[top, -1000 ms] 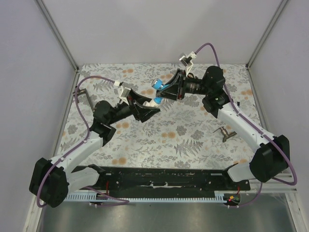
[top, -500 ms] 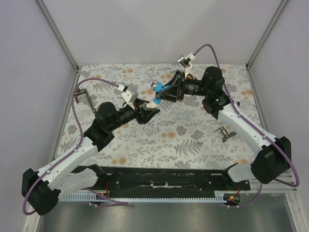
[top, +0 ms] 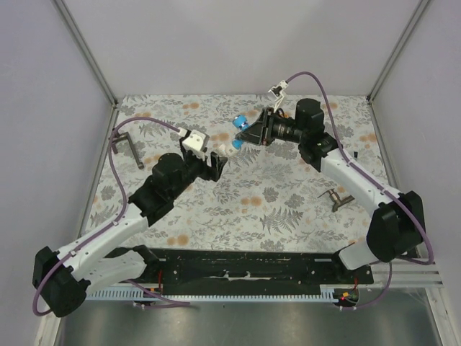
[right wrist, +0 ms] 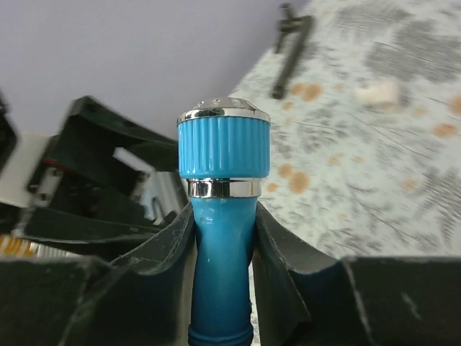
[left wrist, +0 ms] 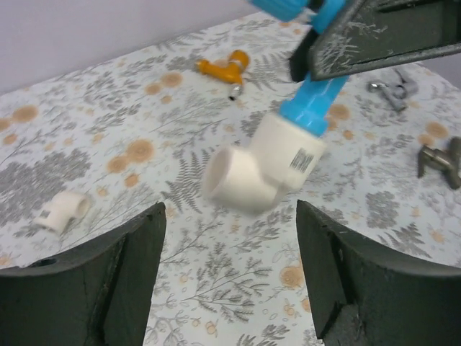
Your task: Install the water faucets
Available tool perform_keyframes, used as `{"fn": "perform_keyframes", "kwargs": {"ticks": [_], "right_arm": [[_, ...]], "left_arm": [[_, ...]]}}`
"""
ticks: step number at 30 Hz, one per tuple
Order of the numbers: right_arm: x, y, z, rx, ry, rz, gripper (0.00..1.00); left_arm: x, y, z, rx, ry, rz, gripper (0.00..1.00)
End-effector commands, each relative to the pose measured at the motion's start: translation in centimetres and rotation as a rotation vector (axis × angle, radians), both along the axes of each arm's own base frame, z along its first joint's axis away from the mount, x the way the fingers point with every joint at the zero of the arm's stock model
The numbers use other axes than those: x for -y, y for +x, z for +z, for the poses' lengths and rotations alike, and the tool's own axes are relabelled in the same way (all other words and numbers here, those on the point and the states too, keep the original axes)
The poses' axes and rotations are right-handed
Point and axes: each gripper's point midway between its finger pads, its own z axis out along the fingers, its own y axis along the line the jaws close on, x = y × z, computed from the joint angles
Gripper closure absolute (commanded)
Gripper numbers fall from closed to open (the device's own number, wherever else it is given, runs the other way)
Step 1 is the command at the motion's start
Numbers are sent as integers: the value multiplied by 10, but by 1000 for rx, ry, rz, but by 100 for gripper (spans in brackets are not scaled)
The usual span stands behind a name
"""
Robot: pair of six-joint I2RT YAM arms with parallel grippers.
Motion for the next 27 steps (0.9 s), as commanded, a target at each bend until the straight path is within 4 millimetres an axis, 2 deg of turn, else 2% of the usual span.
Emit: {"fn": "perform_keyframes", "kwargs": {"ticks": [1,3,4,6,9,10,12,15,17,21,25,27], "right_arm": [[55,70,-60,-208,-98,-310,100],[79,89,-80,-282,-106,-380,100],[92,99,-89,-313,-102,-416,100],[125,120,-108,-369,-97,-509,100],[187,153,-135,-467,-55,-659,100],[211,164,-142,-496,-24,-709,100],[247,182,-158,-544,28,-781,100],[295,204,-188,-604,71,-878,94],[314,217,-200,-621,75,-900,89],[336,237,-229,-679,75,-932,77],[357,249,-249,-720,61,-973,57],[368,248,-258,-748,29,-998,47]], "left_arm": [[-45,27,4,-81,-98,209,19],[-64,35,-10,-179,-162,248,18],[-76,37,-24,-252,-190,287,18],[-107,42,-43,-343,-211,393,17],[-144,40,-62,-392,-185,550,16],[-151,38,-67,-406,-179,584,16],[-164,32,-74,-432,-163,639,16],[-177,22,-82,-470,-132,699,15],[-183,17,-84,-482,-112,717,15],[-192,10,-78,-466,-97,748,15],[-200,4,-65,-420,-84,768,15],[-204,2,-60,-402,-74,778,15]]}}
